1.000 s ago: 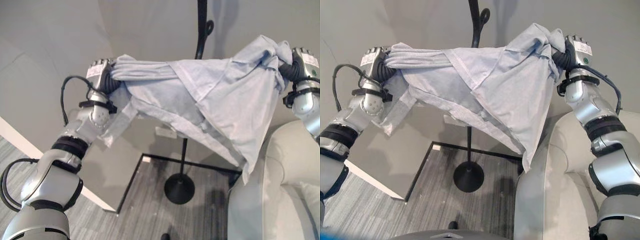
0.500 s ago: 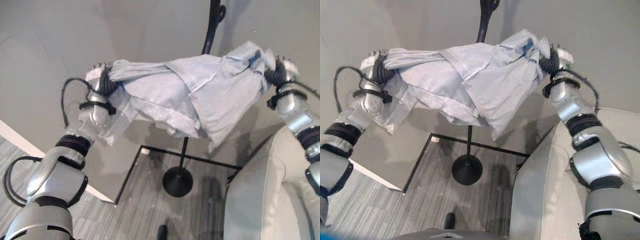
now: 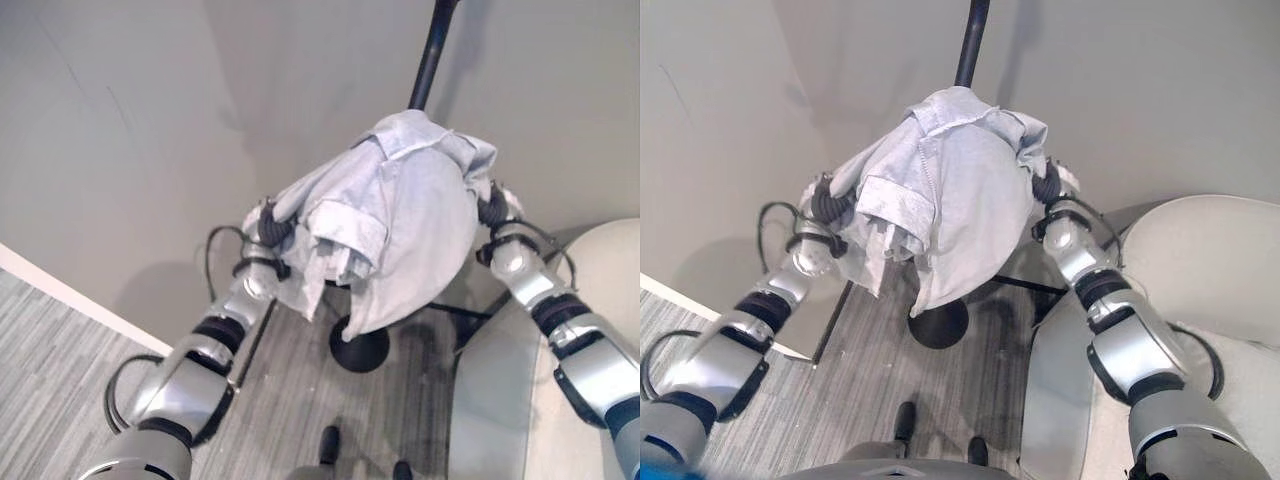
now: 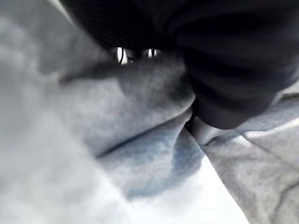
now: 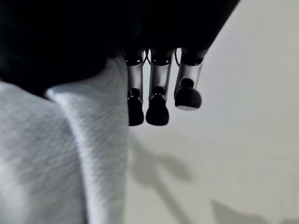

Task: Hang the clothes on the sofa on the clothes rack.

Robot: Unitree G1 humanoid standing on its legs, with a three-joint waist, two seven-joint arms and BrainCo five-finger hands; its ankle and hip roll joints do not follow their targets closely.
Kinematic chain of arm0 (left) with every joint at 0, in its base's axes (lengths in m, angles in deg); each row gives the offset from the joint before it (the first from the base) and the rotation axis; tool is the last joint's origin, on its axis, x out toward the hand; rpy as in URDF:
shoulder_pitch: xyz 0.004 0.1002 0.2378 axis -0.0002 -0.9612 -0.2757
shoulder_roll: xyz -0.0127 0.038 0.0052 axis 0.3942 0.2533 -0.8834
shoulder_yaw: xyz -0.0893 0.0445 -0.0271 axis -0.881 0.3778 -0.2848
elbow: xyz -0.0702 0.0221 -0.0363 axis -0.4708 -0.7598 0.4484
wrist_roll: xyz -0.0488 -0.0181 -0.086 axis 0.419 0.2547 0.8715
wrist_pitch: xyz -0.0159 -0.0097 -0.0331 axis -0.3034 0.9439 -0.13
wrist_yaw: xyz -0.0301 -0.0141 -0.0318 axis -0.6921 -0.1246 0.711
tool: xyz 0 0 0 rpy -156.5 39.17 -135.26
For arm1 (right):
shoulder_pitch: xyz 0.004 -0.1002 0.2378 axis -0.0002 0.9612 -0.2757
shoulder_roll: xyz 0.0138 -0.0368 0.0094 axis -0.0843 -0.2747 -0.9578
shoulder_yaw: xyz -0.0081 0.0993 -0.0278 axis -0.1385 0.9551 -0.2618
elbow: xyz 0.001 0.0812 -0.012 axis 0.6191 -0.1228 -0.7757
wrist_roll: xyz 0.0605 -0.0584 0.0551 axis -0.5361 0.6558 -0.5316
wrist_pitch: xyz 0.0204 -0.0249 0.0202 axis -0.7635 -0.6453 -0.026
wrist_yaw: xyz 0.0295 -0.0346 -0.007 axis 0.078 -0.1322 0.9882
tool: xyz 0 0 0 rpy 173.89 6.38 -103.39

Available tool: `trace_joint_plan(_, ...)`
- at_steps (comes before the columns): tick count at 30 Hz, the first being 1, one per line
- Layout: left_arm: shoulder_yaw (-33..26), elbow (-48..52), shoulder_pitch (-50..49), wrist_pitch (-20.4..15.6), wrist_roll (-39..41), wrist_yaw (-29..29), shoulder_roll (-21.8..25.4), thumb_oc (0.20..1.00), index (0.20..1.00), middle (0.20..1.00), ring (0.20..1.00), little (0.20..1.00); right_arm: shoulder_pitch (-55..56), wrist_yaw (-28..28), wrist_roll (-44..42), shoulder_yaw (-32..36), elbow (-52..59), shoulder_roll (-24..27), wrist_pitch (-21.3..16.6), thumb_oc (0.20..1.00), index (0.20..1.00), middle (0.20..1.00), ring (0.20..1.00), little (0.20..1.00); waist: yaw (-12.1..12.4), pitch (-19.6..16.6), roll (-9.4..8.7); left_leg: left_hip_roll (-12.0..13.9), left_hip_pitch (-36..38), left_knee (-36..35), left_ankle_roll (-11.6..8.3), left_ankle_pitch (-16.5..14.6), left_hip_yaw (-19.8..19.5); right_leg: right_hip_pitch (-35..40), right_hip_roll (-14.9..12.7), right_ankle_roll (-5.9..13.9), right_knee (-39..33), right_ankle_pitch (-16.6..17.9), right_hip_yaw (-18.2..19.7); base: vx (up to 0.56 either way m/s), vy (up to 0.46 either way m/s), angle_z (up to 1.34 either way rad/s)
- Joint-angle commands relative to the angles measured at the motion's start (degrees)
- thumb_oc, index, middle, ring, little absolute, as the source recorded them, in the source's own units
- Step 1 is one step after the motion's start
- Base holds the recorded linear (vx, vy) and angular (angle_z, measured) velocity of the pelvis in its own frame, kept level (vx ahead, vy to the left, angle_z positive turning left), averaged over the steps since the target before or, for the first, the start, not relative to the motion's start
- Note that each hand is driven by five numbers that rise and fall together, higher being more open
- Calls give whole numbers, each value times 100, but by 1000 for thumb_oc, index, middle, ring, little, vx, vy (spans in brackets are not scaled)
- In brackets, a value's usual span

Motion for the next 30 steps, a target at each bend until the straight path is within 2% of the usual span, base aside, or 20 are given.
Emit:
trace_joint_plan(1, -529, -170, -629, -52, 807, -266, -203, 529, 529, 529, 529, 529, 630, 269, -84, 407, 223, 176, 75, 200, 200, 200, 200, 200, 269, 30, 216, 30, -76, 27, -324, -222, -271, 367, -148, 462, 179, 6, -60, 44, 4, -2)
trace_joint_plan(2, -581, 35, -815, -126, 1097, -231, -361, 1000, 1000, 1000, 1000, 1000, 830, 268, -161, 528, 375, 8, 46, 200, 200, 200, 200, 200, 266, 4, 217, 31, -24, 27, -313, -240, -277, 401, -152, 448, 193, -18, -77, 52, 1, -2)
trace_joint_plan(3, -638, 206, -1022, -229, 1634, -102, -583, 1000, 1000, 1000, 1000, 1000, 1015, 244, -382, 659, 562, -226, -11, 200, 200, 200, 200, 200, 258, 2, 211, 20, 60, 27, -297, -266, -276, 470, -161, 431, 218, -56, -87, 47, 2, 0)
trace_joint_plan(4, -693, 362, -1206, -321, 2146, 148, -731, 1000, 1000, 1000, 1000, 1000, 1182, 182, -583, 744, 719, -401, -59, 542, 542, 542, 542, 542, 256, -31, 226, 30, 78, 27, -290, -267, -270, 475, -155, 415, 226, -60, -91, 0, 0, 0)
trace_joint_plan(5, -735, 490, -1366, -385, 2661, 389, -878, 1000, 1000, 1000, 1000, 1000, 1342, 131, -830, 828, 848, -587, -109, 1000, 1000, 1000, 1000, 1000, 252, -47, 245, 35, 112, 27, -285, -271, -264, 501, -151, 402, 226, -79, -98, 0, 0, 0)
trace_joint_plan(6, -732, 493, -1376, -384, 2672, 399, -872, 1000, 1000, 1000, 1000, 1000, 1356, 131, -830, 829, 858, -588, -104, 1000, 1000, 1000, 1000, 1000, 251, -49, 243, 33, 119, 27, -284, -274, -266, 509, -152, 402, 225, -82, -101, 0, 0, 0)
trace_joint_plan(8, -731, 710, -1886, -322, 3516, 901, -1093, 1000, 1000, 1000, 1000, 1000, 1877, -185, -1836, 992, 1126, -1226, -260, 1000, 1000, 1000, 1000, 1000, 241, -105, 280, 56, 259, 27, -279, -301, -235, 625, -158, 372, 212, -130, -147, 0, 0, 0)
trace_joint_plan(11, -827, 771, -2228, -196, 3811, 1101, -1152, 1000, 1000, 1000, 1000, 1000, 2245, -386, -2381, 1120, 1303, -1442, -280, 1000, 1000, 1000, 1000, 1000, 237, -175, 283, 81, 388, 27, -281, -335, -211, 737, -176, 357, 198, -168, -193, 21, -21, -4)
trace_joint_plan(15, -1281, 486, -2514, 23, 4297, 1169, -1207, 1000, 1000, 1000, 1000, 1000, 2660, -573, -3260, 1459, 1439, -1556, -306, 1000, 1000, 1000, 1000, 1000, 209, -258, 297, 99, 528, 27, -286, -381, -162, 839, -195, 346, 186, -213, -245, 0, 0, 0)
trace_joint_plan(17, -1631, 119, -2720, 140, 4232, 1212, -1159, 1000, 1000, 1000, 1000, 1000, 2954, -630, -3577, 1714, 1514, -1512, -359, 1000, 1000, 1000, 1000, 1000, 189, -317, 300, 117, 630, 27, -298, -405, -138, 899, -198, 339, 183, -251, -260, 9, -16, 0)
trace_joint_plan(23, -2153, -298, -3085, 112, 4469, 1299, -1203, 1000, 1000, 1000, 1000, 1000, 3490, -682, -3815, 2043, 1707, -1544, -471, 1000, 1000, 1000, 1000, 1000, 144, -371, 304, 145, 742, 27, -309, -422, -120, 976, -188, 312, 172, -301, -311, 1, -24, -2)
trace_joint_plan(25, -2268, -644, -3254, 145, 4420, 1461, -1211, 1000, 1000, 1000, 1000, 1000, 3761, -724, -3996, 2172, 1568, -1688, -562, 1000, 1000, 1000, 1000, 1000, 130, -372, 297, 167, 763, 27, -328, -404, -118, 1012, -165, 287, 155, -319, -337, -16, -52, 0)
trace_joint_plan(26, -2216, -962, -3354, 221, 4307, 1718, -1177, 1000, 1000, 1000, 1000, 1000, 3893, -871, -4447, 2277, 1280, -1838, -688, 1000, 1000, 1000, 1000, 1000, 119, -376, 298, 176, 780, 27, -342, -398, -120, 1034, -145, 270, 154, -334, -358, 0, -36, 0)
trace_joint_plan(30, -2321, -1547, -3502, 385, 4505, 2176, -1215, 1000, 1000, 1000, 1000, 1000, 4064, -1099, -5127, 2506, 612, -2128, -752, 1000, 1000, 1000, 1000, 1000, 95, -366, 313, 202, 802, 27, -364, -387, -131, 1054, -105, 241, 190, -379, -387, -8, -35, 0)
